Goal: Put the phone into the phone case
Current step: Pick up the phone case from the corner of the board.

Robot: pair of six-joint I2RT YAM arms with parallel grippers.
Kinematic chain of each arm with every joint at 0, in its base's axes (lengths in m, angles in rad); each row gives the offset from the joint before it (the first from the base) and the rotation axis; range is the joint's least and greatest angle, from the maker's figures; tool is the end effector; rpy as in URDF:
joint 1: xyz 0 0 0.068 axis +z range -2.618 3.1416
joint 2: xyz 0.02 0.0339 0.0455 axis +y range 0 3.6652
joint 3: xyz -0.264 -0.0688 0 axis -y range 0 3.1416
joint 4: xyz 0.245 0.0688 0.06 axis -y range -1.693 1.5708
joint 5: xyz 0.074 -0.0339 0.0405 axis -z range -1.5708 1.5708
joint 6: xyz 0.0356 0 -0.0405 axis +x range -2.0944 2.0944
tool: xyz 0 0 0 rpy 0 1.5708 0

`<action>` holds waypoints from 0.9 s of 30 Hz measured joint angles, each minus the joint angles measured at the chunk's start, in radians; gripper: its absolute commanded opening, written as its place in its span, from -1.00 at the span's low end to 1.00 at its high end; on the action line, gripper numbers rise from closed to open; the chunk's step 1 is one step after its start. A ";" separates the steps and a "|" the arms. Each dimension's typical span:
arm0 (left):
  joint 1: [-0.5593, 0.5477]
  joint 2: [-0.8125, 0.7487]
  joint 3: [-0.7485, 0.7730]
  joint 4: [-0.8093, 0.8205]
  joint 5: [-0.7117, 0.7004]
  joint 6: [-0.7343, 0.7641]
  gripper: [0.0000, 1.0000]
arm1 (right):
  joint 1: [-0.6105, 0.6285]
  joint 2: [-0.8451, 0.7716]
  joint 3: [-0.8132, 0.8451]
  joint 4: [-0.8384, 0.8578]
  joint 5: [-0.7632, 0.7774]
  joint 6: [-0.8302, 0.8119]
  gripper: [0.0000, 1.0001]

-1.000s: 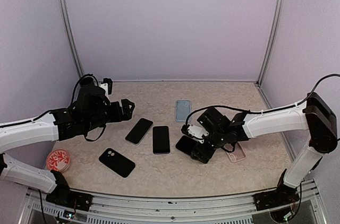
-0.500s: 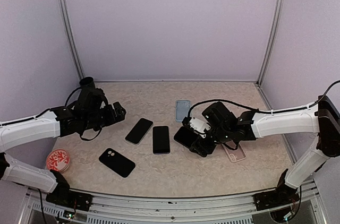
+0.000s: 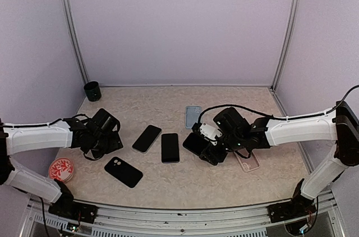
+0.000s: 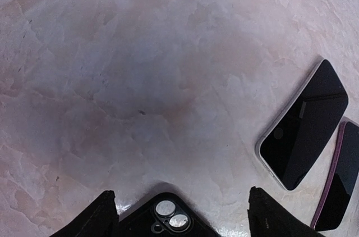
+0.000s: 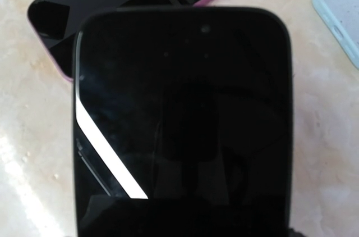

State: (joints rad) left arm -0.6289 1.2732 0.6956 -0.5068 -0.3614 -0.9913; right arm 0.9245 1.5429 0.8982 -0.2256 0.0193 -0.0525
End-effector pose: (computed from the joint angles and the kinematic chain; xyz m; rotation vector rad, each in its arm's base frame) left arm 0.1940 -0.1256 0.1875 -0.5727 2.4850 -0.1370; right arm 0.1903 0.2512 0.1943 -1.1538 2.1895 0.3602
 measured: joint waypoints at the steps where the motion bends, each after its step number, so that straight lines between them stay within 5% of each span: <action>1: -0.012 0.006 -0.002 -0.010 -0.004 -0.008 0.40 | 0.000 0.000 0.000 0.002 0.000 0.000 0.43; 7: -0.037 0.011 -0.002 -0.068 -0.006 -0.045 0.11 | 0.000 0.000 -0.002 0.011 0.000 -0.003 0.44; 27: -0.011 0.114 -0.068 -0.068 0.069 0.050 -0.37 | 0.000 -0.019 -0.021 0.022 0.003 -0.002 0.47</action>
State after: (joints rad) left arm -0.6399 1.3869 0.6273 -0.5743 -0.2924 -0.9409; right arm 0.9245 1.5238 0.8772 -0.2039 0.0227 -0.0547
